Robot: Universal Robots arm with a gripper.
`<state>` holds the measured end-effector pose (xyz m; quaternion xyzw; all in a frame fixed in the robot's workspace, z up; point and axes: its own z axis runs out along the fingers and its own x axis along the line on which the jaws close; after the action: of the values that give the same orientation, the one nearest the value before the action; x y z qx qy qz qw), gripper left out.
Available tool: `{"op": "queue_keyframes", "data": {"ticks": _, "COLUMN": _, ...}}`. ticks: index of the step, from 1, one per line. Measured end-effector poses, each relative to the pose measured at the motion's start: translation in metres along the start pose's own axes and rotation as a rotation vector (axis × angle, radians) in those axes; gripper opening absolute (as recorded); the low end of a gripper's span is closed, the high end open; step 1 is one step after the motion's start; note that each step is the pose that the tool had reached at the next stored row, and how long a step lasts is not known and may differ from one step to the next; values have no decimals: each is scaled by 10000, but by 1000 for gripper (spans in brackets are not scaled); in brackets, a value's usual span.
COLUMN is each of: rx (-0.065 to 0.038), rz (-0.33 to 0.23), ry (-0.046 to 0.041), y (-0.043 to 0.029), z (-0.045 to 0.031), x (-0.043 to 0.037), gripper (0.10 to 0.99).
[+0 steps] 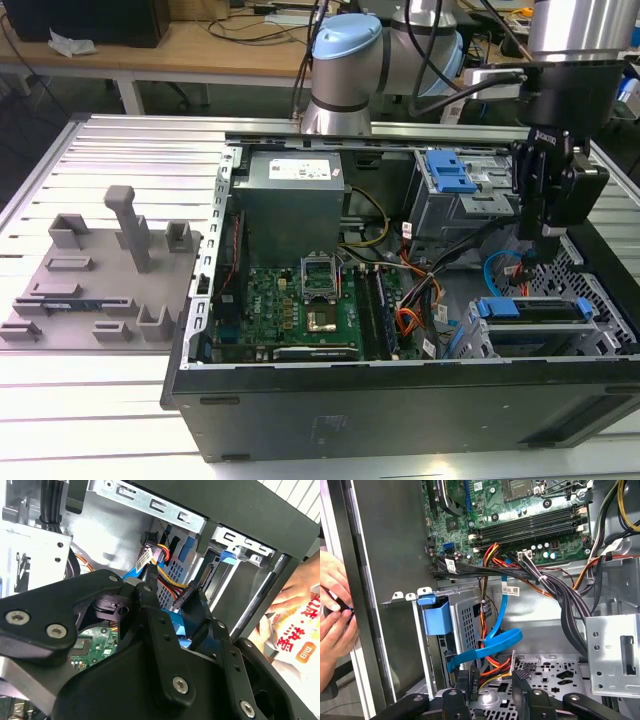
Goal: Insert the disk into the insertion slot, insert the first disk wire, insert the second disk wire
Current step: 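Insert the first disk wire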
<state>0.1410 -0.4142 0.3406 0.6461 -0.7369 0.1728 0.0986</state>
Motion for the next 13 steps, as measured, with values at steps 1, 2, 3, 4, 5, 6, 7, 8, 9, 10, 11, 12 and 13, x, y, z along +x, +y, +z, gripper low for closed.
{"op": "queue_keyframes", "data": {"ticks": 1, "rx": -5, "rz": -5, "ry": 3, "y": -3, "z": -1, "x": -3, "gripper": 471}}
{"op": "queue_keyframes", "data": {"ticks": 2, "rx": -20, "rz": -11, "ry": 4, "y": -7, "z": -1, "x": -4, "gripper": 471}}
{"op": "queue_keyframes", "data": {"ticks": 3, "rx": -37, "rz": -18, "ry": 6, "y": -12, "z": -1, "x": -6, "gripper": 471}}
{"op": "queue_keyframes", "data": {"ticks": 4, "rx": -53, "rz": -25, "ry": 8, "y": -15, "z": -1, "x": -8, "gripper": 471}}
{"op": "queue_keyframes", "data": {"ticks": 5, "rx": -63, "rz": -26, "ry": 10, "y": -15, "z": 0, "x": -8, "gripper": 471}}
{"op": "queue_keyframes", "data": {"ticks": 6, "rx": -66, "rz": -27, "ry": 11, "y": -15, "z": 0, "x": -8, "gripper": 471}}
{"op": "queue_keyframes", "data": {"ticks": 7, "rx": -70, "rz": -31, "ry": 13, "y": -16, "z": 0, "x": -8, "gripper": 471}}
{"op": "queue_keyframes", "data": {"ticks": 8, "rx": -75, "rz": -35, "ry": 12, "y": -17, "z": 1, "x": -9, "gripper": 471}}
{"op": "queue_keyframes", "data": {"ticks": 9, "rx": -78, "rz": -35, "ry": 11, "y": -18, "z": 1, "x": -10, "gripper": 471}}
{"op": "queue_keyframes", "data": {"ticks": 10, "rx": -80, "rz": -35, "ry": 12, "y": -18, "z": 1, "x": -10, "gripper": 471}}
{"op": "queue_keyframes", "data": {"ticks": 11, "rx": -81, "rz": -35, "ry": 12, "y": -18, "z": 1, "x": -10, "gripper": 471}}
{"op": "queue_keyframes", "data": {"ticks": 12, "rx": -81, "rz": -35, "ry": 12, "y": -18, "z": 1, "x": -10, "gripper": 471}}
{"op": "queue_keyframes", "data": {"ticks": 13, "rx": -81, "rz": -36, "ry": 12, "y": -18, "z": 1, "x": -10, "gripper": 471}}
